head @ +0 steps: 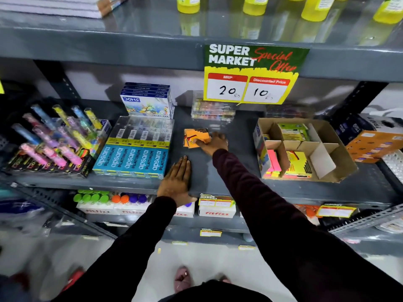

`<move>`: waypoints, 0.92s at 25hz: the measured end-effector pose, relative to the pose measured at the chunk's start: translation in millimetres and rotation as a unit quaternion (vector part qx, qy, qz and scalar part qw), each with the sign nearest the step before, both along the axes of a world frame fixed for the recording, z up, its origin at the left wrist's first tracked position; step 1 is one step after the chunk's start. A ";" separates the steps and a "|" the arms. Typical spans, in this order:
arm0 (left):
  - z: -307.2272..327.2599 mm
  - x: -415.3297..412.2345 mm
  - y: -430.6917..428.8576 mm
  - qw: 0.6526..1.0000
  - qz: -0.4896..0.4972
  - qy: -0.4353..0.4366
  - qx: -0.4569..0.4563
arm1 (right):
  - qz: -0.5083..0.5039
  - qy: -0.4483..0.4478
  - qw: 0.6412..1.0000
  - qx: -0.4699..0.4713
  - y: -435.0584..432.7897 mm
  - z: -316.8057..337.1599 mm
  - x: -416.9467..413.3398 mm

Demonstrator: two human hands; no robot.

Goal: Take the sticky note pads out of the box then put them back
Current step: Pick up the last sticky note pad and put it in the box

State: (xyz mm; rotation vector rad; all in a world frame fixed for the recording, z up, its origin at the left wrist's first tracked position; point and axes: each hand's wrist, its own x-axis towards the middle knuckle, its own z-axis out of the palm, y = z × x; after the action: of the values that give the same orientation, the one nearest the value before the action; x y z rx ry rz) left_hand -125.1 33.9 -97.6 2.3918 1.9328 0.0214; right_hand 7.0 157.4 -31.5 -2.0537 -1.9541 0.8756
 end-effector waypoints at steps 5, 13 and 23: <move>-6.3 1.2 3.7 0.999 0.009 0.014 0.028 | 0.020 -0.110 0.994 -0.012 23.9 -10.2 -36.3; -7.4 -4.6 6.4 1.000 -0.008 -0.003 -0.004 | 0.020 -0.113 0.993 0.034 8.4 -4.1 -15.8; -10.6 -4.1 1.2 0.998 -0.012 0.020 0.053 | -0.364 -0.048 0.908 0.202 -77.7 36.3 182.8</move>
State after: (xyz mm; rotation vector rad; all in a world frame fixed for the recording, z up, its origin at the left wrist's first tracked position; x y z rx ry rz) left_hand -129.2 35.2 -108.2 2.4997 1.9682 0.0765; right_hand 189.8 79.8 4.8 -2.2923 -1.0877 0.1857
